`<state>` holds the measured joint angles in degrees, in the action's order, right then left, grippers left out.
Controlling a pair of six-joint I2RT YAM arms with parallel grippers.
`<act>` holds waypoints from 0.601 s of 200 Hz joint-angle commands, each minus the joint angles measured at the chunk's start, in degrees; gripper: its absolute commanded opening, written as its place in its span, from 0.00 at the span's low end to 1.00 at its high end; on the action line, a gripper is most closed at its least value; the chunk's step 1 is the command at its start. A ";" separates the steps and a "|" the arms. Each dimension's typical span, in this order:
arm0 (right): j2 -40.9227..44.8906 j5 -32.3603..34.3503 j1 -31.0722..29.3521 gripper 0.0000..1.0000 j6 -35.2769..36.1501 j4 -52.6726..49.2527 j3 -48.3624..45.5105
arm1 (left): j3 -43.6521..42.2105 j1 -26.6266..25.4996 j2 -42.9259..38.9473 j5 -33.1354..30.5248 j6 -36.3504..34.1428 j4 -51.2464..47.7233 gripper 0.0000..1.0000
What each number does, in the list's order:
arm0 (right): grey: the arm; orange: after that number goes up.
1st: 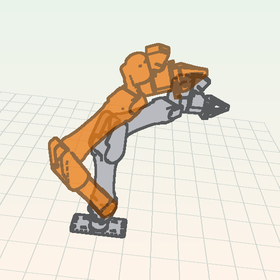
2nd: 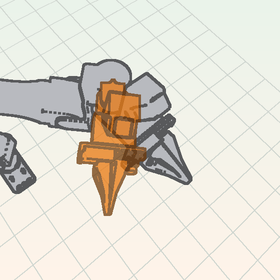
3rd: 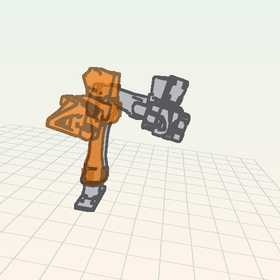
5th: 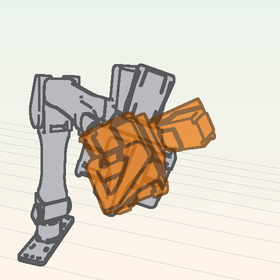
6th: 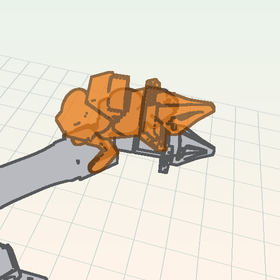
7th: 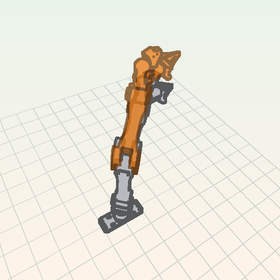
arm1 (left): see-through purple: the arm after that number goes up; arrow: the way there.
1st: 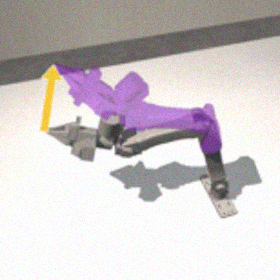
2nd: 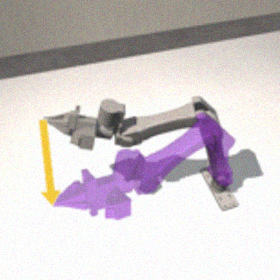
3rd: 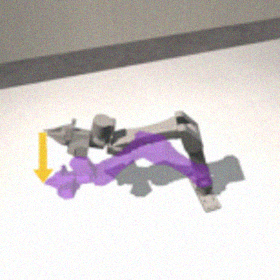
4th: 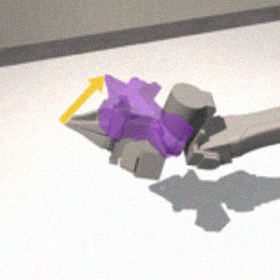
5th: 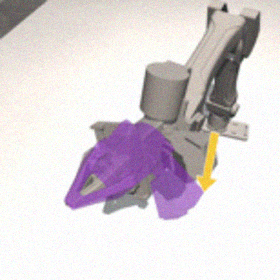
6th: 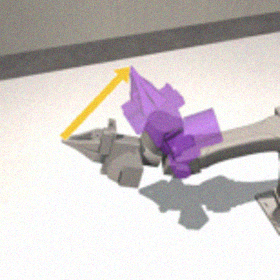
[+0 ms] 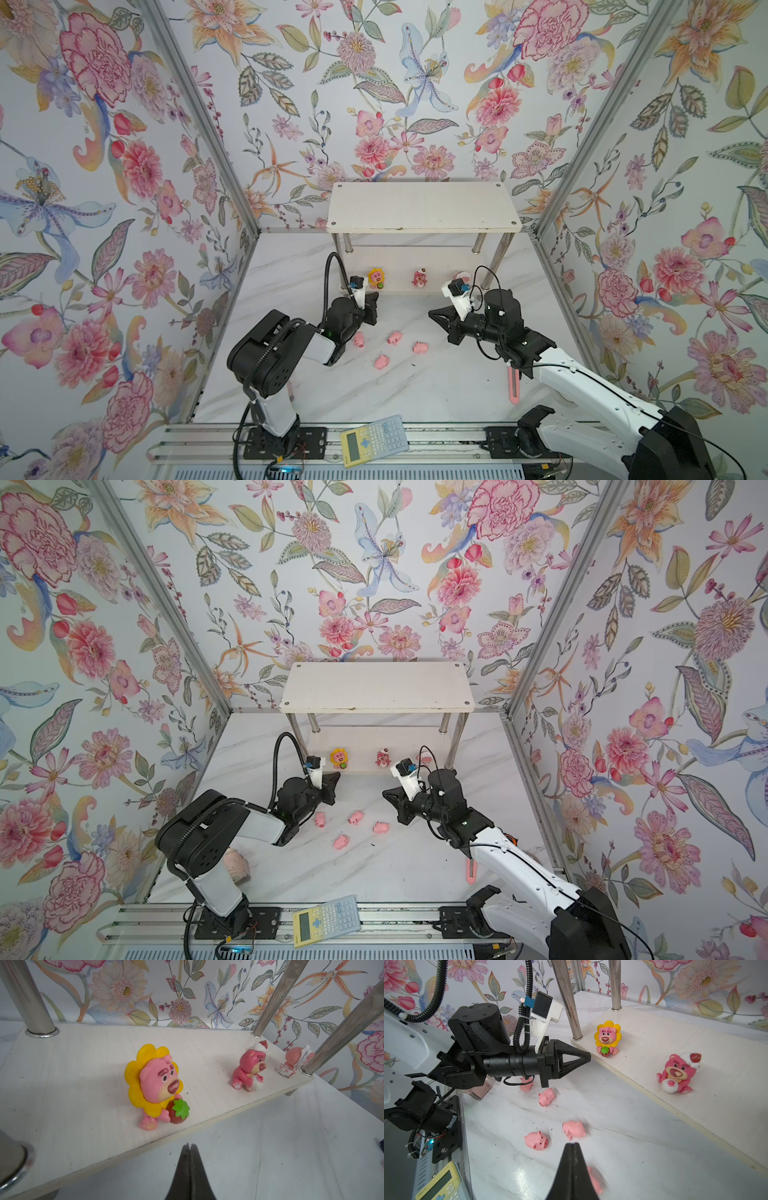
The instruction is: Place and organize the plastic toys onto the shelf
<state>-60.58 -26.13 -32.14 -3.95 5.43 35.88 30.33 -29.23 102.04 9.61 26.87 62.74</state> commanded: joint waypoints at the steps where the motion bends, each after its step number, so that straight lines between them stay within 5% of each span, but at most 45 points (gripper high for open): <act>1: -0.40 -0.08 0.32 0.00 -0.64 0.90 -0.74 | 1.64 1.15 1.55 -1.65 0.65 3.22 0.00; 120: -1.69 -0.33 0.56 0.00 -0.71 1.28 -0.90 | 4.72 3.20 6.64 -2.22 1.69 6.16 0.00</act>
<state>-62.30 -26.13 -32.03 -3.95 5.80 35.86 33.82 -26.85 107.53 8.32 27.94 66.81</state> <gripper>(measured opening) 0.046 0.049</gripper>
